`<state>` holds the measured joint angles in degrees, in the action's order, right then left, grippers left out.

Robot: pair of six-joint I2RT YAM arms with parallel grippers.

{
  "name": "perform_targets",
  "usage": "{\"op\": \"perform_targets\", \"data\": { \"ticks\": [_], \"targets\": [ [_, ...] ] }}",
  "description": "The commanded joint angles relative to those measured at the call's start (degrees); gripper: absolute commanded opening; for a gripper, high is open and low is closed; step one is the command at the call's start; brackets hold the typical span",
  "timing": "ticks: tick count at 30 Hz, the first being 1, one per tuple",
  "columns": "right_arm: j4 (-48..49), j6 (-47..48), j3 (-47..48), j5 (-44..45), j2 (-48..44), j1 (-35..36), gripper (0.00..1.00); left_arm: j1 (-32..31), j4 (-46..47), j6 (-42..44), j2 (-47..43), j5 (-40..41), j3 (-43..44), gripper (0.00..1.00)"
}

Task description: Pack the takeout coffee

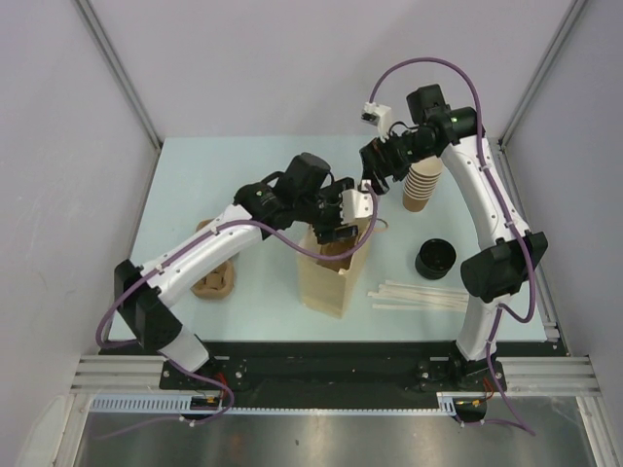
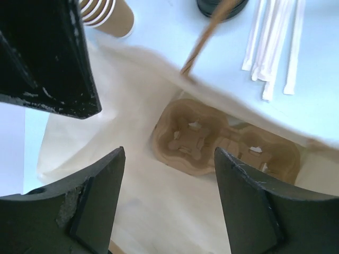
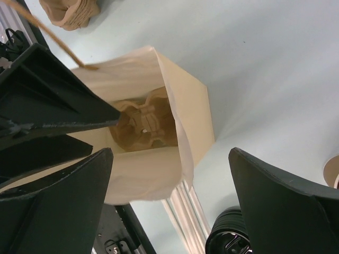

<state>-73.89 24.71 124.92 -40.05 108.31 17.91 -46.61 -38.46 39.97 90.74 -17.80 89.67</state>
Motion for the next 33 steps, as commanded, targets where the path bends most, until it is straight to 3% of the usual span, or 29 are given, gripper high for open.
{"op": "perform_targets", "data": {
  "ticks": [1,15,18,21,25,27,33],
  "targets": [
    [-0.1,2.6,0.1,-1.9,-2.8,0.6,0.97,-0.8,-3.3,2.9,-1.4,-2.7,2.6,0.74],
    [-2.0,9.7,0.3,1.0,-1.1,3.8,0.95,-0.1,-3.6,2.5,-5.7,0.0,5.7,0.86],
    [-2.1,11.0,0.3,2.6,-0.2,3.8,0.89,0.9,-3.7,1.6,-6.2,-0.3,6.7,0.87],
    [-1.9,11.7,0.1,3.8,0.3,4.0,0.78,2.7,-3.7,-0.4,-6.4,-1.0,8.0,0.88],
    [-1.4,12.1,0.0,4.5,0.8,4.1,0.55,5.7,-2.6,-5.2,-7.6,-4.2,10.1,0.92],
    [-1.2,12.6,-0.1,4.3,0.8,4.3,0.49,7.4,-1.5,-7.3,-8.4,-6.4,10.9,0.93],
    [0.1,14.8,-0.8,4.0,-0.1,5.1,0.18,15.5,4.2,-20.7,-11.8,-9.8,13.3,0.99]
  ]
}}
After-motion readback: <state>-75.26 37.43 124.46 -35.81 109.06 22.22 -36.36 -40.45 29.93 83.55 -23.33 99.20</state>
